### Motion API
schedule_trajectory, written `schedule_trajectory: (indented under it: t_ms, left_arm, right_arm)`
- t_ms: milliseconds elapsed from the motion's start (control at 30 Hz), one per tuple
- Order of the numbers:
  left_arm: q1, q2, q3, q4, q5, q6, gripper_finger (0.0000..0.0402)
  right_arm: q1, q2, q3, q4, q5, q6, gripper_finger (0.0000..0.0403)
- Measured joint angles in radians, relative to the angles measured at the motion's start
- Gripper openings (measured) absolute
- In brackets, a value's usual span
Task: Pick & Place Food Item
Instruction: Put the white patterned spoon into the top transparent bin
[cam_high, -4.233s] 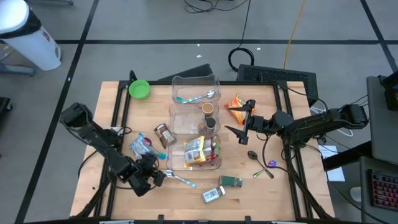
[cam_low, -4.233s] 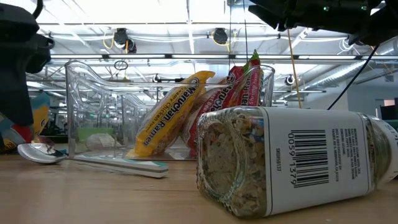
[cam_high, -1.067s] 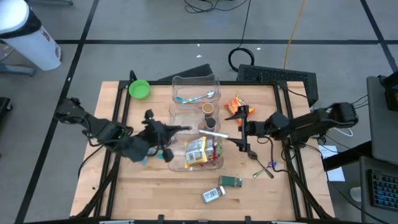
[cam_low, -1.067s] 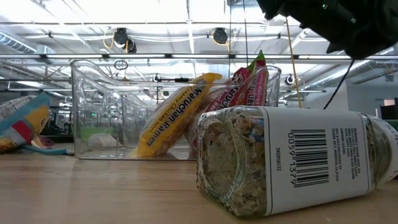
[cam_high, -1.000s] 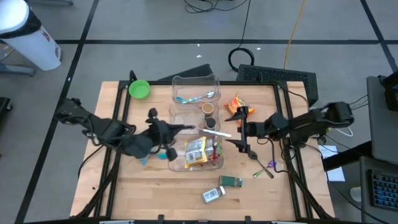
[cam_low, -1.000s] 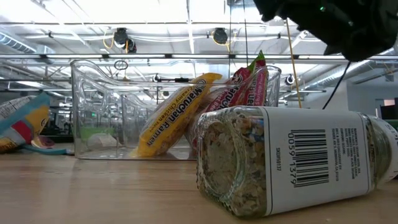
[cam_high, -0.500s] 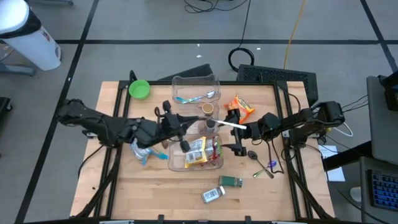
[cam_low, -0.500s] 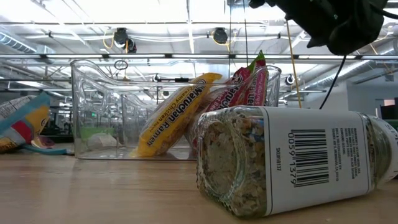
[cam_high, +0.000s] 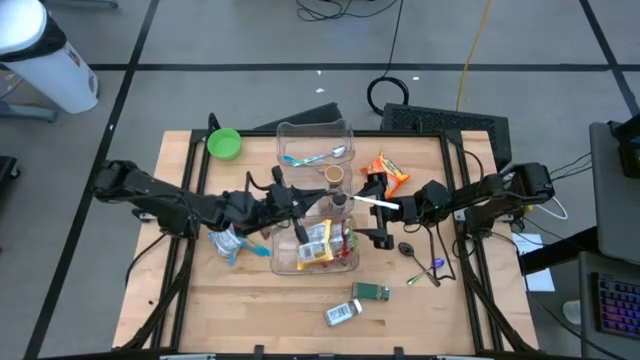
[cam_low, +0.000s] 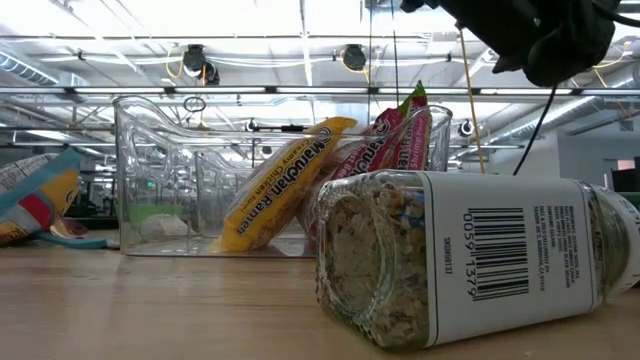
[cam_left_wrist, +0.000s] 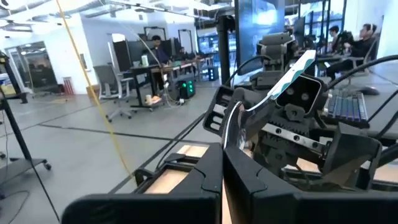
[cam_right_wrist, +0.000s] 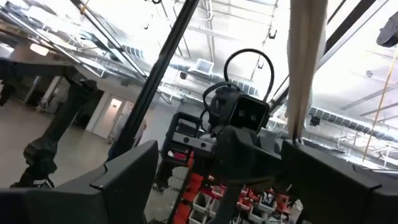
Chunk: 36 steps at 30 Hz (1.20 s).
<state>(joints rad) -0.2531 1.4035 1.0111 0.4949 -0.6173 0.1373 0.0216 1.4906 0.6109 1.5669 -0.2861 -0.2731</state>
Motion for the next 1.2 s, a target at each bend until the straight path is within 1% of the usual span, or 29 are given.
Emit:
schedule_trajectory:
  t_ms: [167,300,567,700,900,1000,1033,1200]
  left_arm:
    - [0.000,-0.001,-0.038,0.069,-0.001,0.038,0.0001]
    - [0.005,-0.002,-0.051,0.113,0.001,0.072,0.0001]
    - [0.006,-0.002,-0.051,0.125,0.016,0.091,0.0001]
    - [0.003,-0.002,-0.052,0.148,0.019,0.111,0.0001]
    - [0.000,-0.002,-0.052,0.156,0.023,0.132,0.0001]
    - [0.000,-0.002,-0.052,0.157,0.023,0.132,0.0001]
    - [0.000,-0.002,-0.052,0.158,0.050,0.140,0.0001]
    - [-0.009,0.001,-0.055,0.158,0.056,0.155,0.0001]
  right_arm:
    - [0.000,0.000,0.006,0.000,0.044,-0.007,0.0334]
    - [0.000,0.001,0.033,0.000,0.048,-0.026,0.0334]
    - [-0.002,0.002,0.101,-0.001,0.059,-0.024,0.0334]
    - [-0.001,0.001,0.119,-0.013,0.147,-0.025,0.0334]
    - [-0.007,0.001,0.119,-0.011,0.153,-0.027,0.0334]
    - [-0.007,0.001,0.119,-0.006,0.219,-0.023,0.0334]
    - [-0.009,0.001,0.119,-0.002,0.254,-0.023,0.0334]
    - [-0.025,-0.001,0.119,-0.001,0.265,-0.004,0.0334]
